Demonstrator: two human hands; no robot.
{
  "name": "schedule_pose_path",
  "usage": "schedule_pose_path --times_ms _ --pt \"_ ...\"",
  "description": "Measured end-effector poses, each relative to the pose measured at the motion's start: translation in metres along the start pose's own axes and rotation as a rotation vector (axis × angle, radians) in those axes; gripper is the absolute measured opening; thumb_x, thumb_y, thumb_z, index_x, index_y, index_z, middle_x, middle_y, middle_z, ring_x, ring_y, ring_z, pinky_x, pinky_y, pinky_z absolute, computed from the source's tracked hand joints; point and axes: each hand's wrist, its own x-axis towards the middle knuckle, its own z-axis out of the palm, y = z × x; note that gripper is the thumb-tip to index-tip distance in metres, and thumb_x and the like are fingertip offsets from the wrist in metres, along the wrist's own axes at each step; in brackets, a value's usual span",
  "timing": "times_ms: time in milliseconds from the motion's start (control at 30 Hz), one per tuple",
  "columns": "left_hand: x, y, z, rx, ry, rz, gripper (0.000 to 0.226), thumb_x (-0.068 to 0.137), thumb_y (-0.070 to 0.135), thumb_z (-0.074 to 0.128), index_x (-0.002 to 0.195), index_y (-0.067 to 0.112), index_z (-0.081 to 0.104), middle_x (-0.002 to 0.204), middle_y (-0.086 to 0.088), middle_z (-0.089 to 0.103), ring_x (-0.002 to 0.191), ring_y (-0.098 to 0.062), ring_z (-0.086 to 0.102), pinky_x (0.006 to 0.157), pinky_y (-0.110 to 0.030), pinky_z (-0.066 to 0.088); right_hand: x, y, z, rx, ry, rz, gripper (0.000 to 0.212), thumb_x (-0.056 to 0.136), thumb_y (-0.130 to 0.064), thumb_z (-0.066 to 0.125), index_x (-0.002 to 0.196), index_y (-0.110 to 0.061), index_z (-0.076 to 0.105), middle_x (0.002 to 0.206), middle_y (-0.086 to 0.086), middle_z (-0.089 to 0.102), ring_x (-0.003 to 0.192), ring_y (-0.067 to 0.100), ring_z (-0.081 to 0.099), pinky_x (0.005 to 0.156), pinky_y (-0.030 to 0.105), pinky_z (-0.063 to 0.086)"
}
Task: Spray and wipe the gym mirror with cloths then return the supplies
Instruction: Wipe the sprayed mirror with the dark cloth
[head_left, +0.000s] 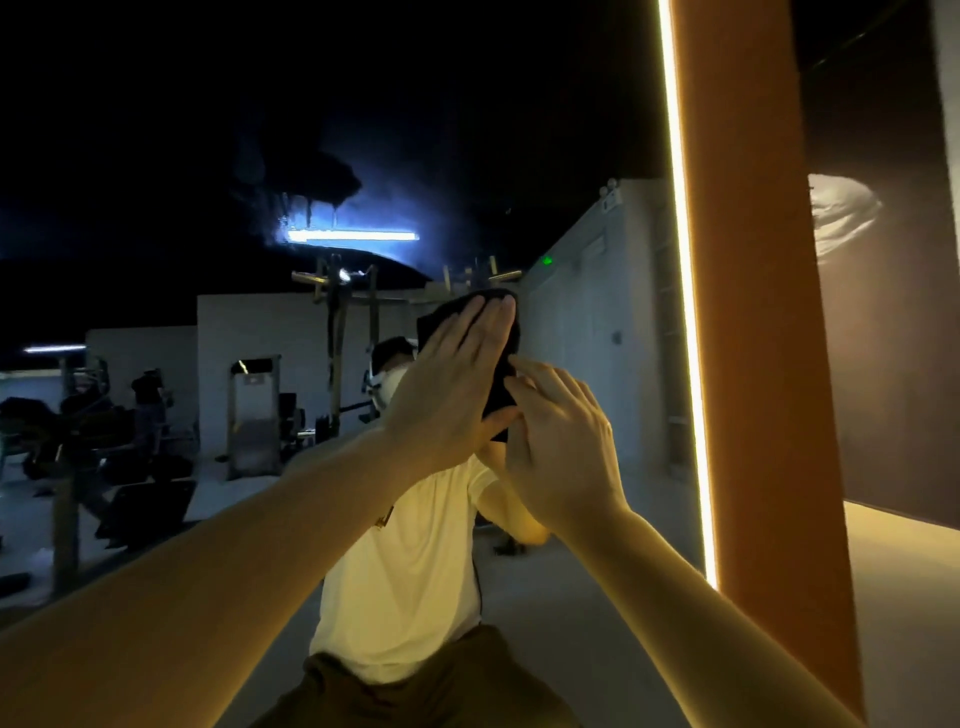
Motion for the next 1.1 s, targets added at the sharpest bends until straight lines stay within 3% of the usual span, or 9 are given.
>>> schedule_pose_path --times_ms 133,233,367,467,667,733,867,1000,1100 --pt "-0.001 -0.02 -0.015 -0.235 -0.032 0.039 0.105 0.094 0.038 0.073 0.167 0.011 0.002 0.172 -0.01 0.02 0.159 -0.023 0.021 0.128 -0.046 0.026 0.003 0.004 0.017 0.016 -0.128 -0.087 0.04 0.08 -0.006 0.082 0.119 -0.003 0.073 0.139 0.011 0.063 0.132 0.027 0.057 0.112 0.04 0.047" --pt "-0.007 -0.039 -0.027 -0.26 -0.023 0.132 0.084 0.099 0.019 0.06 0.166 0.008 0.01 0.167 -0.015 0.03 0.156 -0.026 0.029 0.125 -0.05 0.032 0.017 -0.007 0.032 0.053 -0.174 -0.136 0.038 0.089 -0.008 0.064 0.127 -0.003 0.068 0.138 0.011 0.062 0.132 0.027 0.054 0.113 0.041 0.046" --pt "-0.014 -0.052 -0.041 0.052 0.054 0.145 0.065 0.095 0.027 0.039 0.154 0.0 0.041 0.158 -0.02 0.045 0.149 -0.033 0.037 0.125 -0.049 0.027 0.039 -0.016 0.044 -0.005 -0.125 -0.119 0.045 0.091 -0.018 0.049 0.131 -0.004 0.063 0.135 0.012 0.06 0.123 0.028 0.052 0.107 0.041 0.046" --pt "-0.021 -0.057 -0.047 0.042 0.14 0.033 0.061 0.092 0.023 0.04 0.146 -0.002 0.051 0.151 -0.022 0.05 0.143 -0.038 0.042 0.119 -0.058 0.037 0.053 -0.007 0.051 -0.134 -0.132 -0.08 0.055 0.092 -0.02 0.054 0.145 -0.003 0.052 0.151 0.016 0.048 0.135 0.031 0.042 0.115 0.043 0.038" --pt "-0.037 -0.066 -0.051 0.123 0.172 -0.133 0.056 0.092 0.028 0.052 0.141 0.001 0.054 0.15 -0.021 0.046 0.142 -0.038 0.041 0.115 -0.054 0.039 0.075 0.054 0.027 -0.233 -0.178 0.11 0.069 0.095 -0.012 0.05 0.16 -0.006 0.028 0.172 0.014 0.01 0.159 0.029 0.009 0.127 0.038 0.004" --pt "-0.041 -0.069 -0.049 0.179 0.173 -0.143 0.059 0.093 0.032 0.053 0.141 -0.001 0.052 0.15 -0.024 0.045 0.142 -0.041 0.04 0.117 -0.056 0.038 0.077 0.083 0.012 -0.206 -0.125 0.257 0.06 0.09 -0.009 0.051 0.149 -0.005 0.041 0.169 0.015 0.02 0.156 0.033 0.021 0.129 0.042 0.014" --pt "-0.039 -0.067 -0.04 0.24 0.129 -0.15 0.074 0.094 0.045 0.045 0.149 -0.005 0.042 0.155 -0.029 0.039 0.147 -0.043 0.033 0.122 -0.059 0.03 0.079 0.119 -0.003 -0.128 -0.045 0.462 0.054 0.08 -0.014 0.038 0.129 0.002 0.05 0.155 0.022 0.04 0.139 0.039 0.047 0.11 0.053 0.047" --pt "-0.042 -0.067 -0.032 0.219 0.129 -0.158 0.079 0.096 0.047 0.039 0.155 -0.004 0.034 0.162 -0.027 0.031 0.154 -0.04 0.025 0.125 -0.056 0.025 0.097 0.088 0.012 -0.062 0.023 0.574 0.07 0.09 -0.023 0.044 0.155 0.0 0.029 0.169 0.018 0.019 0.156 0.034 0.017 0.128 0.051 0.016" --pt "-0.044 -0.071 -0.03 0.226 0.123 -0.14 0.082 0.095 0.049 0.04 0.158 -0.003 0.03 0.166 -0.025 0.026 0.157 -0.038 0.02 0.127 -0.053 0.021 0.104 0.054 0.038 -0.133 -0.02 0.461 0.078 0.103 -0.042 0.037 0.165 -0.009 0.002 0.173 0.01 -0.002 0.159 0.025 -0.006 0.13 0.045 -0.002"
